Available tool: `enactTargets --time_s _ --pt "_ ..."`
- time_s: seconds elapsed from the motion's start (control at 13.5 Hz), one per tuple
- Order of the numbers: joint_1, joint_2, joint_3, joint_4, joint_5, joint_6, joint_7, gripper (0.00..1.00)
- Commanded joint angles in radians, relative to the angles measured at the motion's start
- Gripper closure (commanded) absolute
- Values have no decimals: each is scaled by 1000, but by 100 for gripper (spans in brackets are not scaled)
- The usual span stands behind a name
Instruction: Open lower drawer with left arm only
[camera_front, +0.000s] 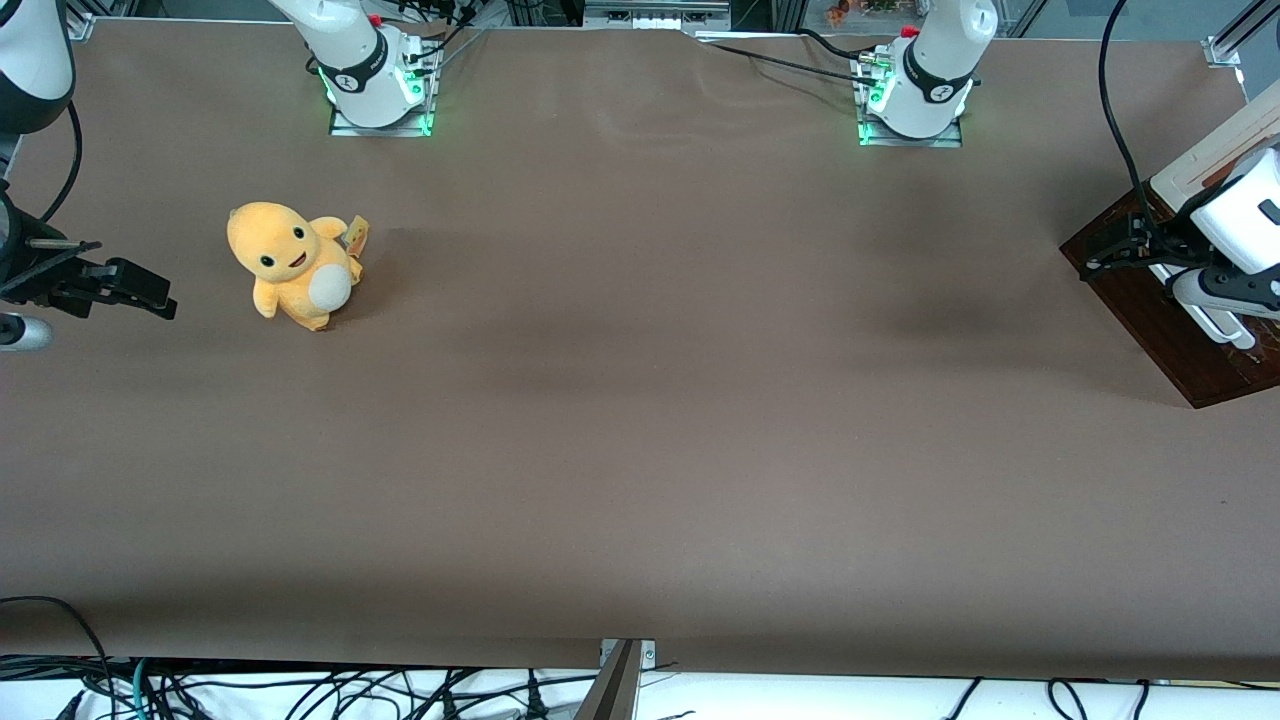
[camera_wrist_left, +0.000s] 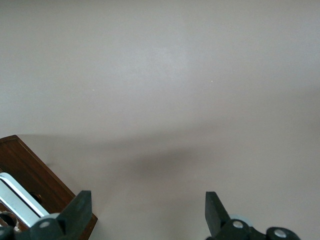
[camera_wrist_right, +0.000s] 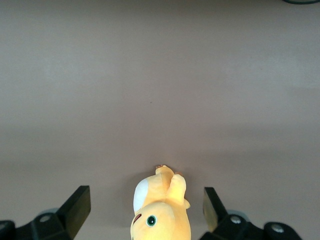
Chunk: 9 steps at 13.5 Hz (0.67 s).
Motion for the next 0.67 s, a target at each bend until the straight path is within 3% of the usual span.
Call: enactTargets --time_s 0.0,0.59 --pt "-14 -20 11 -21 19 1 4 0" --pt "-11 -19 11 -18 16 -16 4 0"
